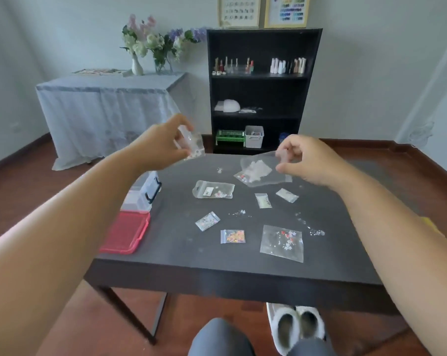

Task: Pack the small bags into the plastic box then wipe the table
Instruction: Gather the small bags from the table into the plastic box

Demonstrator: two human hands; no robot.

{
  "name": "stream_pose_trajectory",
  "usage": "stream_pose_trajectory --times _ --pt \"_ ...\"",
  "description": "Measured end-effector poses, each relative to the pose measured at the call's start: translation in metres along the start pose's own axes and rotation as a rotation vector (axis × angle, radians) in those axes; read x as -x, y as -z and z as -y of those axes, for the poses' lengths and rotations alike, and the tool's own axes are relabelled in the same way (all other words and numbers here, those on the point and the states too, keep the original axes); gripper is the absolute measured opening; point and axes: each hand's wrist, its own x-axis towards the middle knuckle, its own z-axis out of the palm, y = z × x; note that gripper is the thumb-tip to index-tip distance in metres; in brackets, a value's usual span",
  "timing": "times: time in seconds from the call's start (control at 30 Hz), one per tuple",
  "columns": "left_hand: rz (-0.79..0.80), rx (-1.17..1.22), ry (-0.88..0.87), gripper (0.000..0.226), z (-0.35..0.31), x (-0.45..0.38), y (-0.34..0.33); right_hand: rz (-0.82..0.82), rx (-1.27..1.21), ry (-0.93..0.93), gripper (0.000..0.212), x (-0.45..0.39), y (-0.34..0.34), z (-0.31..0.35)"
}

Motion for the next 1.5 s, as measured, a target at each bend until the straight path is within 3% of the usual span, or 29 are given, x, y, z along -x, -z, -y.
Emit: stream_pose_trajectory --times 0.1,0.3,0.4,0.63,0.8,0.93,1.13,1.3,1.4,1.5 --pt "-0.072 0.017 0.093 0.042 0.032 0.027 0.026 0.000 -0.093 0.073 0.030 -0.019 -0.037 0.038" --pt "-0.166 -0.030 0.187 0.020 0.083 0.065 0.048 -0.061 -0.291 0.083 0.011 -0.058 -0.116 0.112" --pt "-0.201 -0.084 0.210 0.010 0.101 0.075 0.052 -0.053 -0.364 0.048 0.025 -0.078 -0.152 0.143" --pt "-0.171 -0.127 0.109 0.024 0.130 0.089 0.055 0.033 -0.156 0.099 0.029 -0.109 -0.217 0.172" --pt "-0.191 -0.125 0.081 0.026 0.141 0.089 0.050 0.131 -0.130 0.127 0.012 -0.110 -0.244 0.161" --pt "-0.146 -0.099 0.091 0.028 0.147 0.084 0.044 0.149 -0.045 0.127 0.003 -0.112 -0.252 0.158" --pt "0.017 -0.106 0.176 0.021 0.151 0.069 0.031 0.151 0.039 0.169 0.024 -0.113 -0.254 0.156" --pt "0.176 -0.246 0.238 0.024 0.147 0.057 0.024 0.068 -0.082 0.187 0.037 -0.106 -0.228 0.138" --pt "0.134 -0.283 0.210 0.024 0.139 0.054 0.022 0.022 -0.020 0.092 0.036 -0.106 -0.199 0.101" --pt "-0.001 -0.244 0.075 0.022 0.118 0.049 0.016 -0.037 0.032 -0.072 0.037 -0.109 -0.165 0.049"
